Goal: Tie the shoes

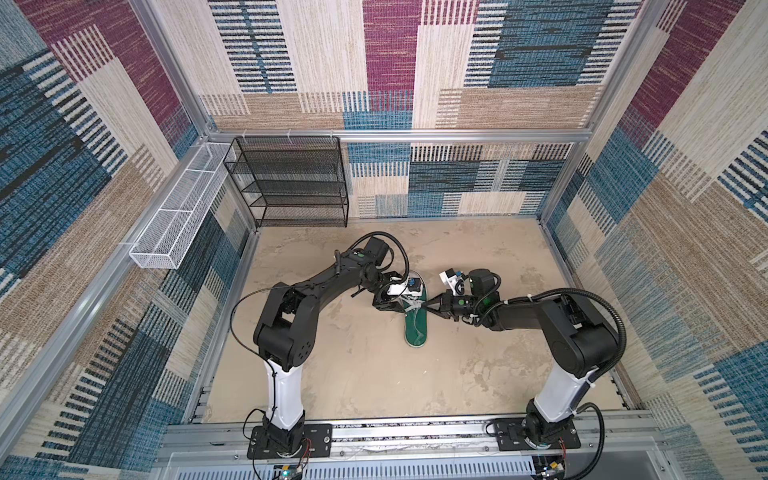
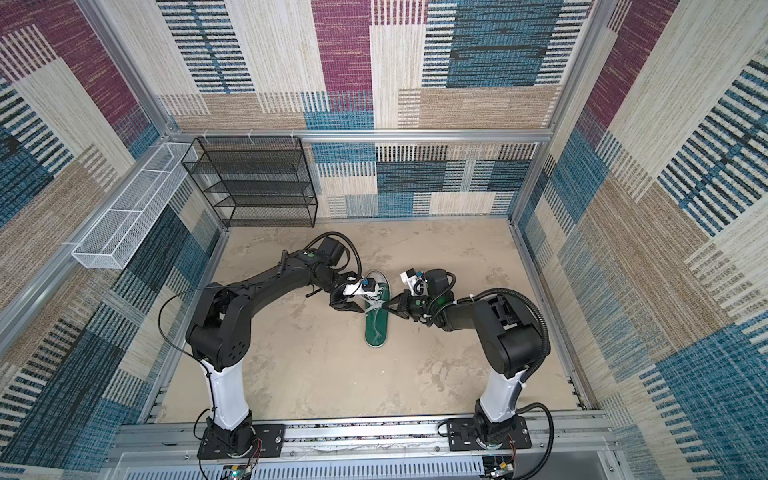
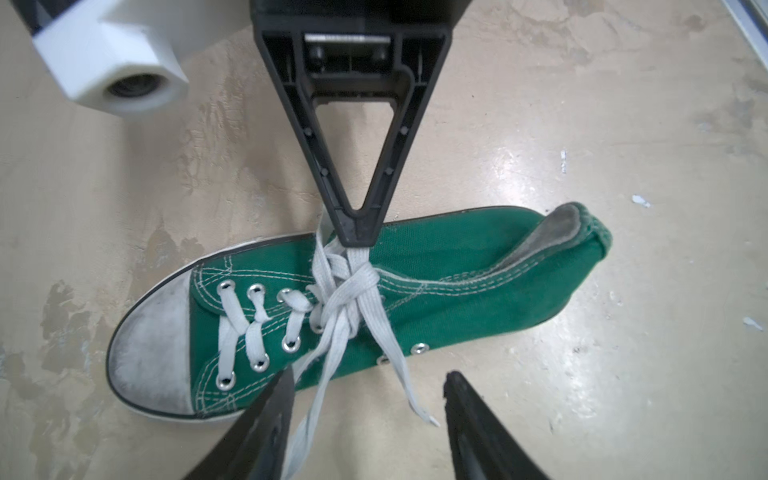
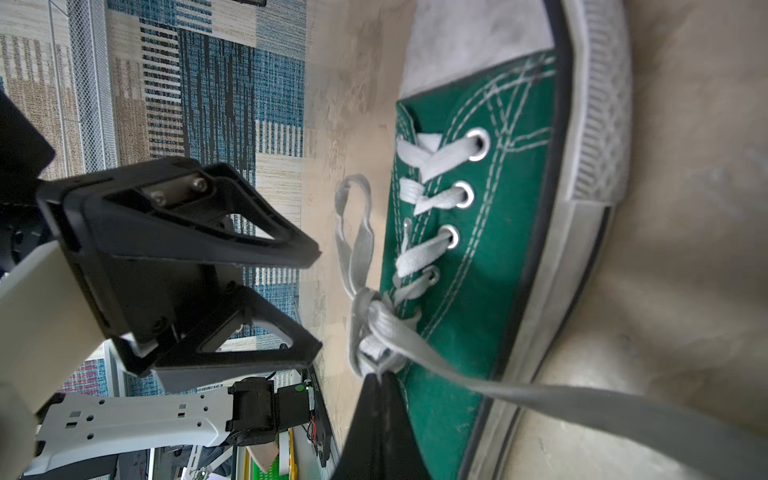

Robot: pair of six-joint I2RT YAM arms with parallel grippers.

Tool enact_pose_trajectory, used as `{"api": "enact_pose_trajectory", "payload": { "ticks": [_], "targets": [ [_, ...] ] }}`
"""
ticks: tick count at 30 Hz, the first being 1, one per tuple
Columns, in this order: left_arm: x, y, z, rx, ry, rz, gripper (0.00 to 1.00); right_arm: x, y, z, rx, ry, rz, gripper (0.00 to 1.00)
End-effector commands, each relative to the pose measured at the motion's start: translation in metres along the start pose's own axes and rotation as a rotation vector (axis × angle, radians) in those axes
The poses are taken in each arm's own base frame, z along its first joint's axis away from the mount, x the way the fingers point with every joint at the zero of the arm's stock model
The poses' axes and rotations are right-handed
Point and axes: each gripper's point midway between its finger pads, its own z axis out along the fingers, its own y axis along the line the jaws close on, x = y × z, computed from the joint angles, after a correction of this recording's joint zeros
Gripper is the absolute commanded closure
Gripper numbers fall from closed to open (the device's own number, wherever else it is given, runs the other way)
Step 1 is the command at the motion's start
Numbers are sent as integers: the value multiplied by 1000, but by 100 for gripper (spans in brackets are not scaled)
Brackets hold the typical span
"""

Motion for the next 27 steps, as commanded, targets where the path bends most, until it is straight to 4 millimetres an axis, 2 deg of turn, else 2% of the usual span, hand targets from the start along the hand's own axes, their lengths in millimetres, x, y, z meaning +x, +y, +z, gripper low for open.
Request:
{"api": "enact_pose_trajectory", "payload": {
  "ticks": [1, 12, 18, 22, 27],
  "targets": [
    [6, 2, 0, 4, 40, 63, 44, -1, 4, 0, -9, -2, -18, 100],
    [2, 15, 10, 14, 38, 114, 49, -1, 5, -1, -5, -1, -21, 100],
    [3, 17, 15, 38, 62, 139, 62, -1, 5, -1, -6, -1, -23, 100],
    [5, 17, 16, 45, 80, 144, 77, -2, 6, -1, -8, -1, -25, 100],
    [9, 13, 19, 61, 102, 155, 83, -4, 7, -1, -8, -3, -27, 100]
  ]
}}
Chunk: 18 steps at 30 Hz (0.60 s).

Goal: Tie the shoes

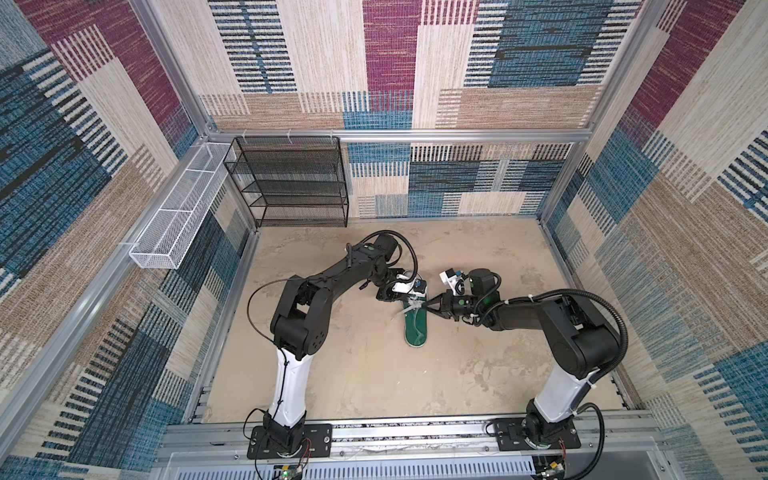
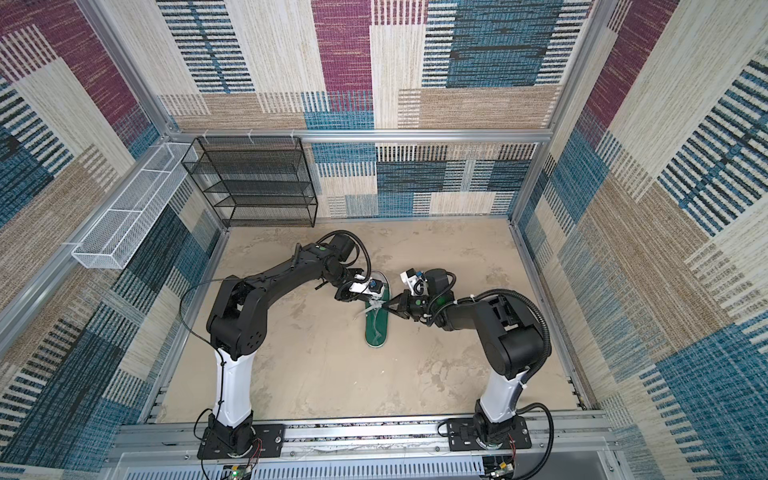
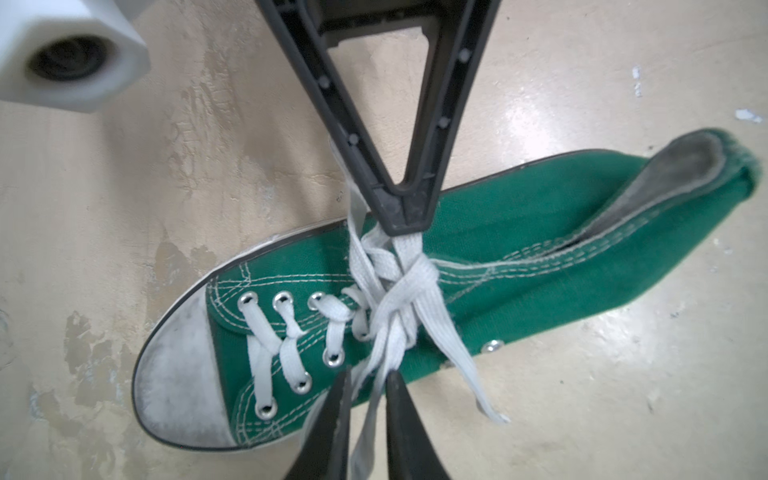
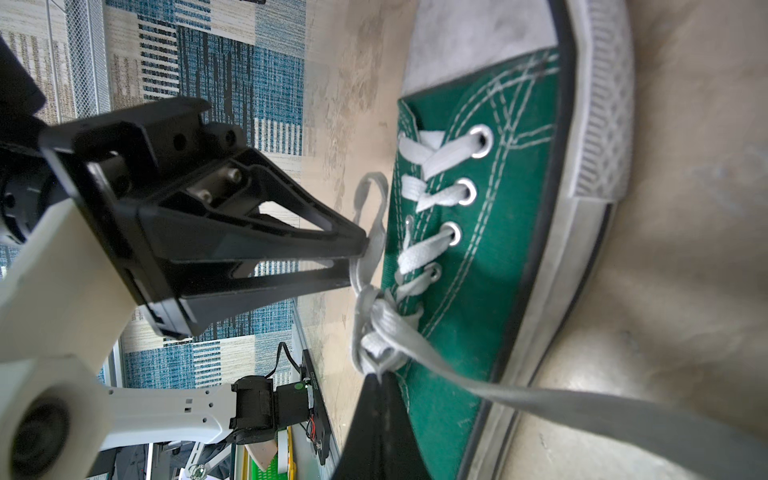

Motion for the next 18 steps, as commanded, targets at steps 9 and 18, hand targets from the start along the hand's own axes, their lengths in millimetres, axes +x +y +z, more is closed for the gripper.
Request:
{"api": "enact_pose_trajectory", "payload": {
  "ticks": [9, 18],
  "targets": [
    [5, -7, 1, 27, 48, 30, 100, -3, 8, -1, -13, -4, -31, 100],
    [15, -4, -4, -10, 117, 50, 100, 1, 8, -7, 10, -12, -29, 100]
  ]
}}
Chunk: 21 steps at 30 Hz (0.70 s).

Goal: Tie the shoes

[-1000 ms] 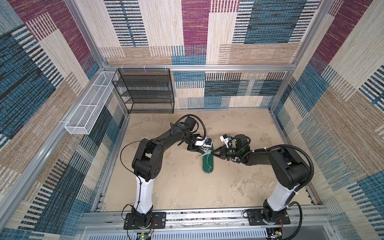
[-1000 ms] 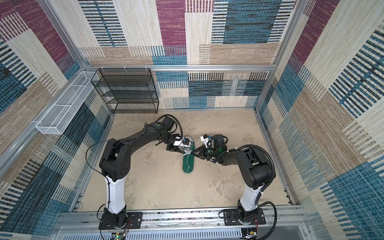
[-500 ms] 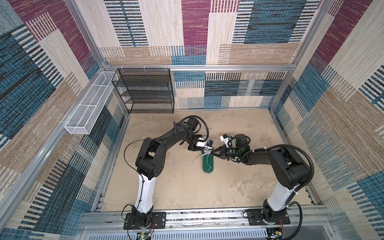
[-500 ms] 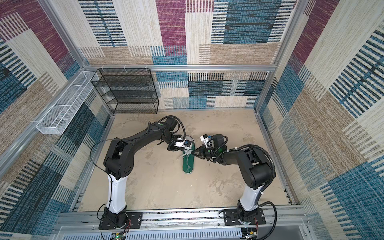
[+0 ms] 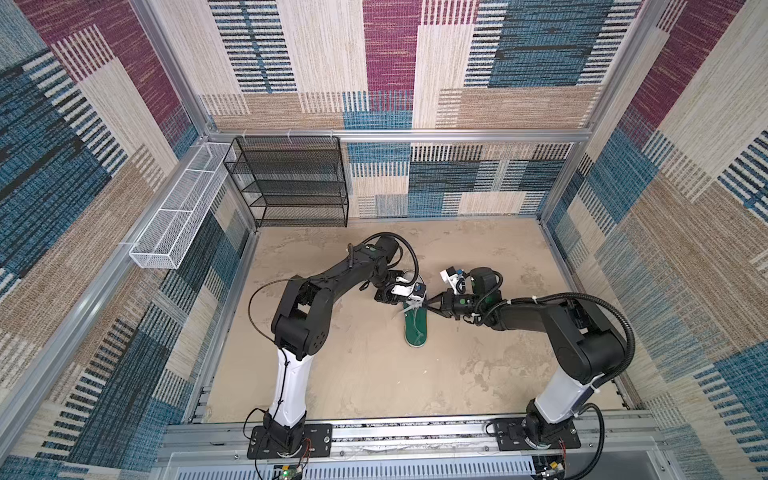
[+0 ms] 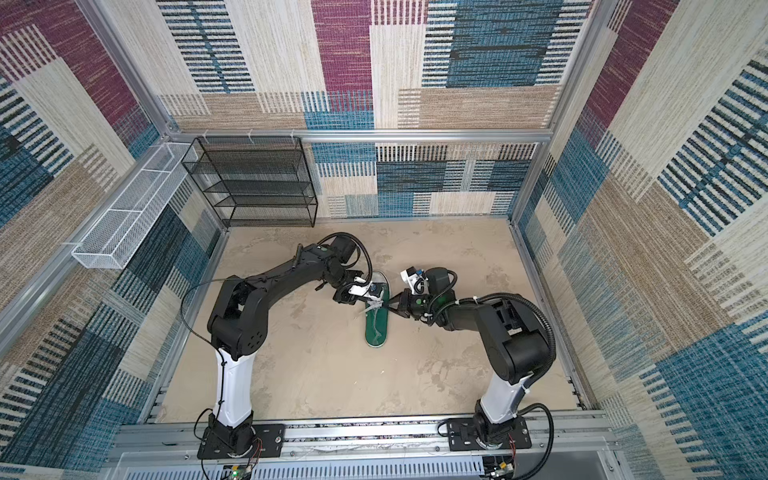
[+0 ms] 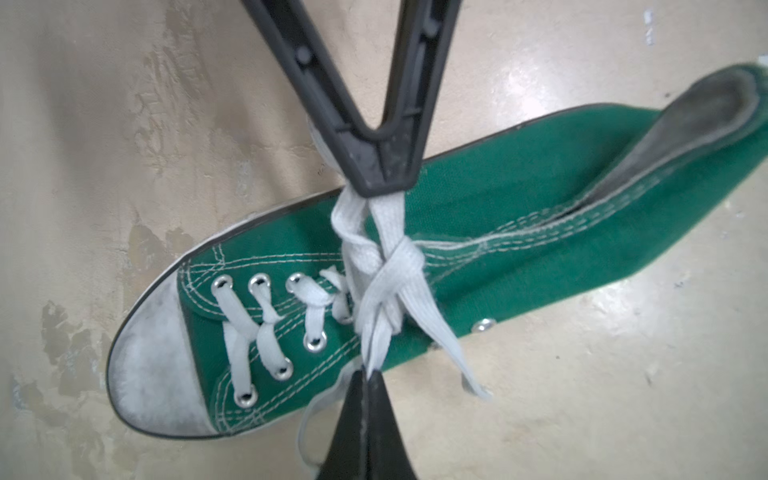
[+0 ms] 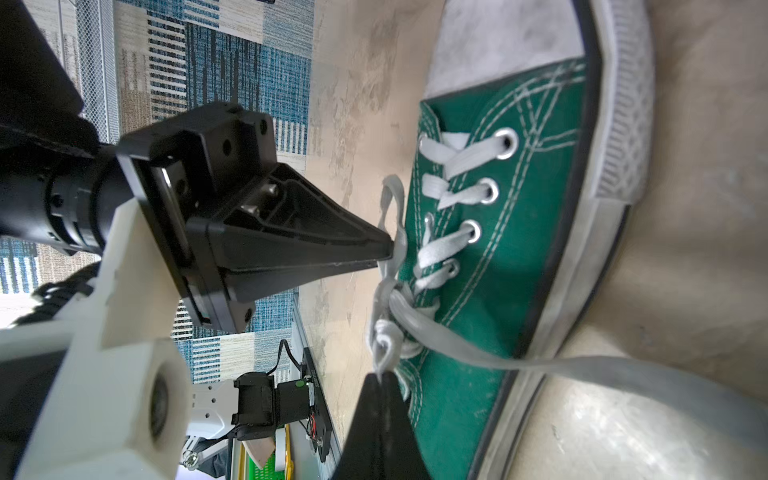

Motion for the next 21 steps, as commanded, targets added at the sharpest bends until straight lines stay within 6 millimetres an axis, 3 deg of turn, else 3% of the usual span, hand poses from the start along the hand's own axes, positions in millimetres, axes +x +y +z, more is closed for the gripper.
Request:
{"api": "enact_pose_trajectory", "payload": {
  "ticks": [1, 15, 21],
  "targets": [
    [6, 1, -4, -21, 43, 23, 100, 1, -1, -2, 12, -7, -3, 100],
    [2, 7, -13, -88, 41, 33, 100, 11, -13, -5, 59, 1, 18, 100],
    [0, 6, -15, -90, 29, 37, 100, 3, 1, -2, 6, 6, -10, 94]
  ]
}}
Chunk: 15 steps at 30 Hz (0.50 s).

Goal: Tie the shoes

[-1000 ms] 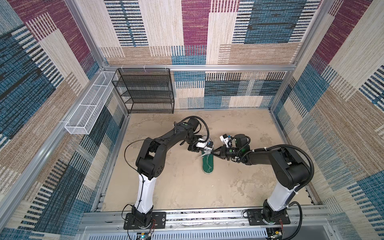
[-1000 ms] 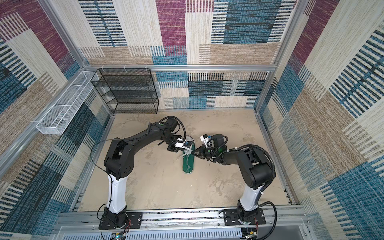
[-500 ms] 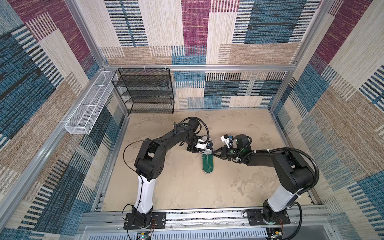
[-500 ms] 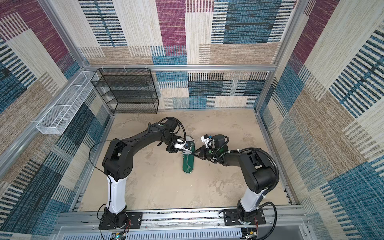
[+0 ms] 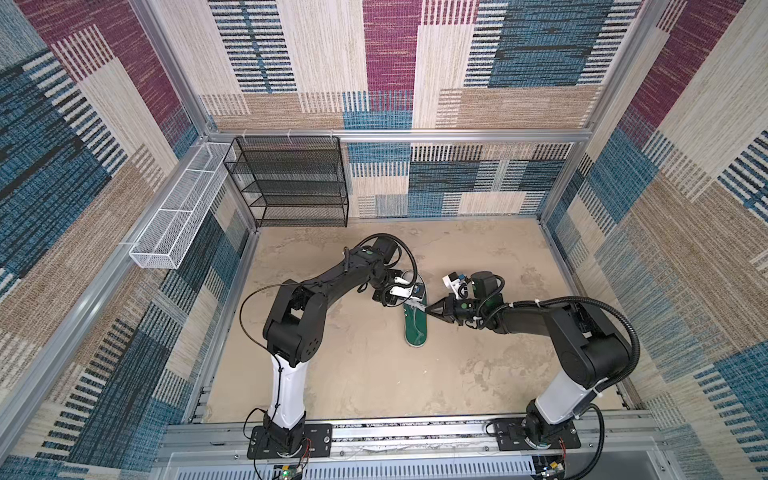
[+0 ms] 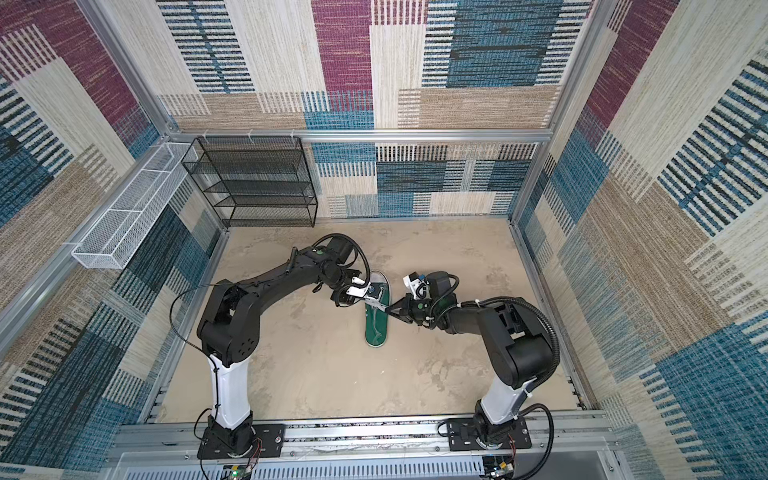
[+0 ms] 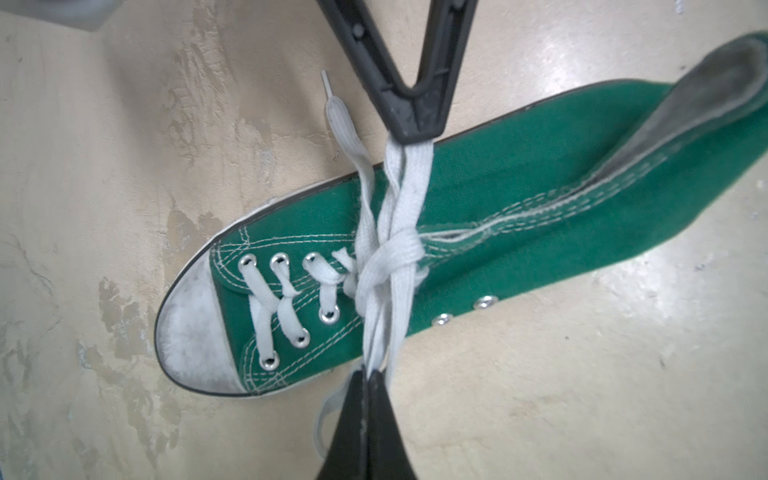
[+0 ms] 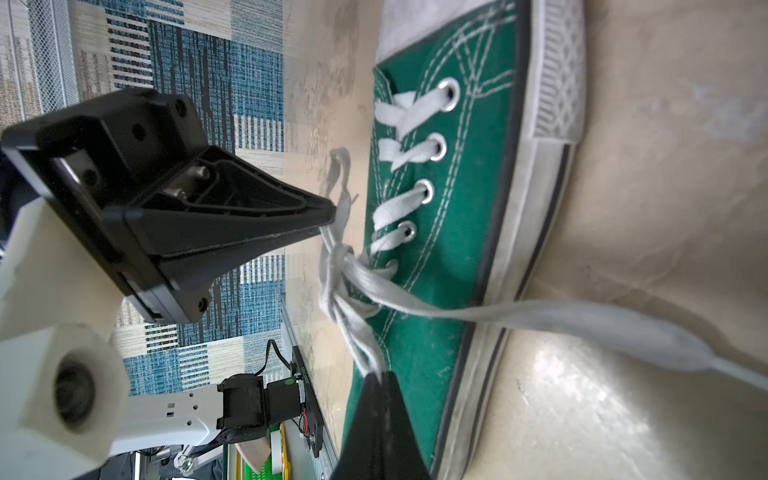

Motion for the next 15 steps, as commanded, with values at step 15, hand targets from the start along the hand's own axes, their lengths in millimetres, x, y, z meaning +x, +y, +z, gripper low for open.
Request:
{"api": "enact_pose_trajectory", "payload": {
  "ticks": [15],
  "targets": [
    [-2, 4, -3, -15, -7, -1, 100, -16, 20, 9, -111, 7, -33, 70]
  ]
}}
